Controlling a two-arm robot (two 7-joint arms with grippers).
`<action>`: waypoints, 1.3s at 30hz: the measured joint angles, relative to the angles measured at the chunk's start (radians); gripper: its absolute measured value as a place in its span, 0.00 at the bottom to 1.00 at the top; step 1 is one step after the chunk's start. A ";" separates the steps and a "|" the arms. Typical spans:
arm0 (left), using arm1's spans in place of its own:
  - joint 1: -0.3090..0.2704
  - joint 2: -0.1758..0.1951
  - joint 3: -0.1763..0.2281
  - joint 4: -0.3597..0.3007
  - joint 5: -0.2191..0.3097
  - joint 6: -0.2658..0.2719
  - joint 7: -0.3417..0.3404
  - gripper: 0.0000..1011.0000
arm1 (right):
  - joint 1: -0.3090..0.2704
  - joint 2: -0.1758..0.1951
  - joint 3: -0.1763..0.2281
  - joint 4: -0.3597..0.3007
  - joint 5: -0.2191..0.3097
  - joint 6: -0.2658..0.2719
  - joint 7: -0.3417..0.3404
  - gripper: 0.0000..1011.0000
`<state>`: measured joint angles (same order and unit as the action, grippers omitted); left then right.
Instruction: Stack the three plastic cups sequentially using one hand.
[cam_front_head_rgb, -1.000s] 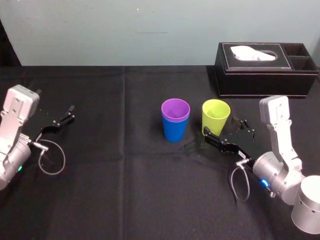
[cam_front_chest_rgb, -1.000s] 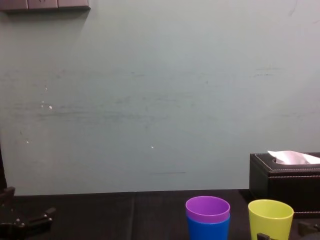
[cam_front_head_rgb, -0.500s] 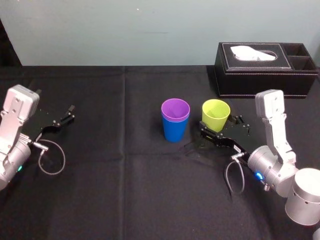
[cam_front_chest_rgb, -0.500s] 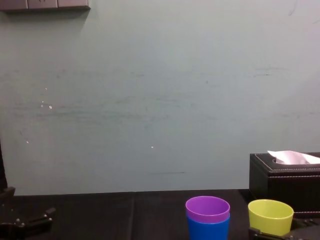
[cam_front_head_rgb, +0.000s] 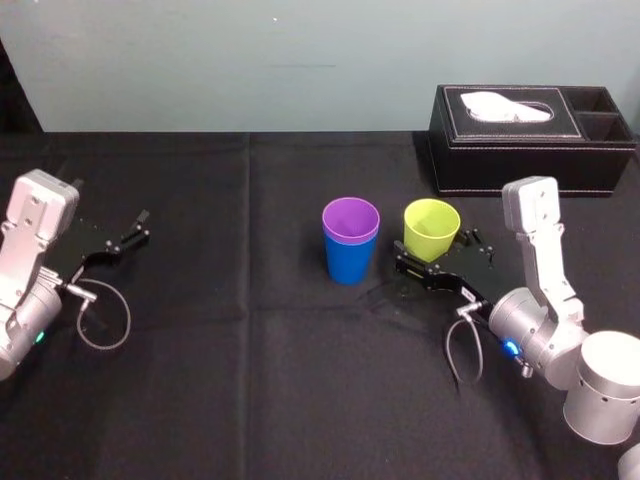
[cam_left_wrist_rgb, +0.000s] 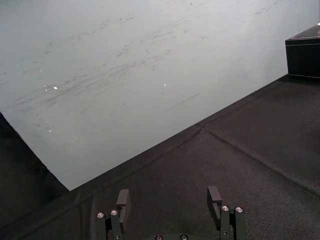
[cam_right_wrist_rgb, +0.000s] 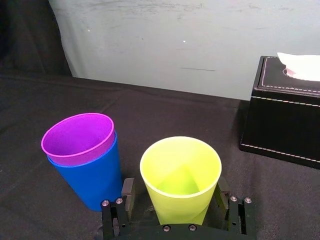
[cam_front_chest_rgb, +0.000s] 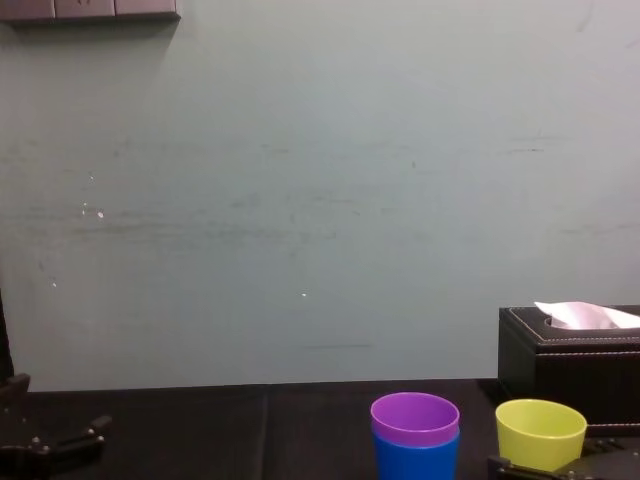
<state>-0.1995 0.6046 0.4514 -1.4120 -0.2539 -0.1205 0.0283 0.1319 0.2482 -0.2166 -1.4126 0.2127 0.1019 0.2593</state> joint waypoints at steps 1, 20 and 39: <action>0.000 0.000 0.000 0.000 0.000 0.000 0.000 1.00 | 0.000 0.000 0.000 -0.001 0.000 0.000 0.000 0.99; 0.000 0.000 0.000 0.000 0.000 0.000 0.000 1.00 | -0.003 0.001 0.002 -0.005 0.001 0.001 0.000 0.73; 0.000 0.000 0.000 0.000 0.000 0.000 0.000 1.00 | -0.024 0.027 0.001 -0.052 -0.002 0.014 0.002 0.72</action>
<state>-0.1995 0.6047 0.4514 -1.4120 -0.2539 -0.1205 0.0283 0.1077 0.2757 -0.2152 -1.4646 0.2106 0.1158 0.2618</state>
